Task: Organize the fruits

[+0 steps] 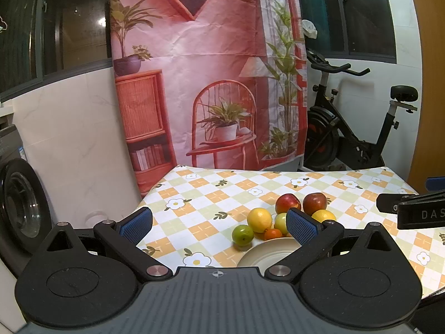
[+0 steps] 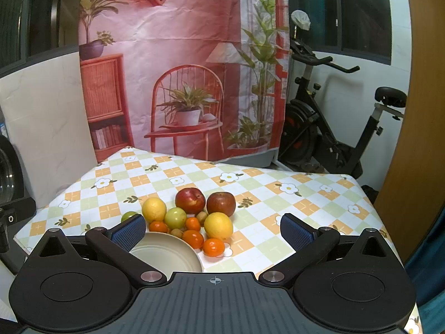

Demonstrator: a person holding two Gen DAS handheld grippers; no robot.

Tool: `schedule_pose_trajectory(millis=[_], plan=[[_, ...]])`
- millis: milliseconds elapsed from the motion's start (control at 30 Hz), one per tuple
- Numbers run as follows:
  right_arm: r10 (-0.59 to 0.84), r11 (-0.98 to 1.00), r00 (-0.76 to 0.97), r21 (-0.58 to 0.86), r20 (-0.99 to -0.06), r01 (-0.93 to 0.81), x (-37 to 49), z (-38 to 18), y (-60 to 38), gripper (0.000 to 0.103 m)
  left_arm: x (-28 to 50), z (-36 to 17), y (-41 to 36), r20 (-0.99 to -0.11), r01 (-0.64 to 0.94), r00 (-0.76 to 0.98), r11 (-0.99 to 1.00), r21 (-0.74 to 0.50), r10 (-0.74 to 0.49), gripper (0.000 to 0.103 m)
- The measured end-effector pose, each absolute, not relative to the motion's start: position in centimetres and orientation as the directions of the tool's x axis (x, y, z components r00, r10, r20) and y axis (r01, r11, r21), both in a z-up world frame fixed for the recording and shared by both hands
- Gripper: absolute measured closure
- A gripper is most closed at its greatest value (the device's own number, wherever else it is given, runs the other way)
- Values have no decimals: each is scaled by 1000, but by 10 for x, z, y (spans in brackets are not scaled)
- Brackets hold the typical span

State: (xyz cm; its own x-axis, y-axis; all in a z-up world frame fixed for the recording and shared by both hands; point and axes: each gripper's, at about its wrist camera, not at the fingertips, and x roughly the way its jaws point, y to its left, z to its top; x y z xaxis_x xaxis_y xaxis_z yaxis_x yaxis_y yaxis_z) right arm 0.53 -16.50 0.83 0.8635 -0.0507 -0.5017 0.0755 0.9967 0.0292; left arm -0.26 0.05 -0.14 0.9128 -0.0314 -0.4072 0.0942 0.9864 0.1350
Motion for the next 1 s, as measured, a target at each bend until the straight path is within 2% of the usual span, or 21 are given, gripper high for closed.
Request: schedule_pose_trajectory(millis=[1000], plan=[[-51, 997, 863, 28, -502, 76, 7, 7, -164, 0, -3, -4, -3, -409, 97, 912, 986, 132, -35, 0]])
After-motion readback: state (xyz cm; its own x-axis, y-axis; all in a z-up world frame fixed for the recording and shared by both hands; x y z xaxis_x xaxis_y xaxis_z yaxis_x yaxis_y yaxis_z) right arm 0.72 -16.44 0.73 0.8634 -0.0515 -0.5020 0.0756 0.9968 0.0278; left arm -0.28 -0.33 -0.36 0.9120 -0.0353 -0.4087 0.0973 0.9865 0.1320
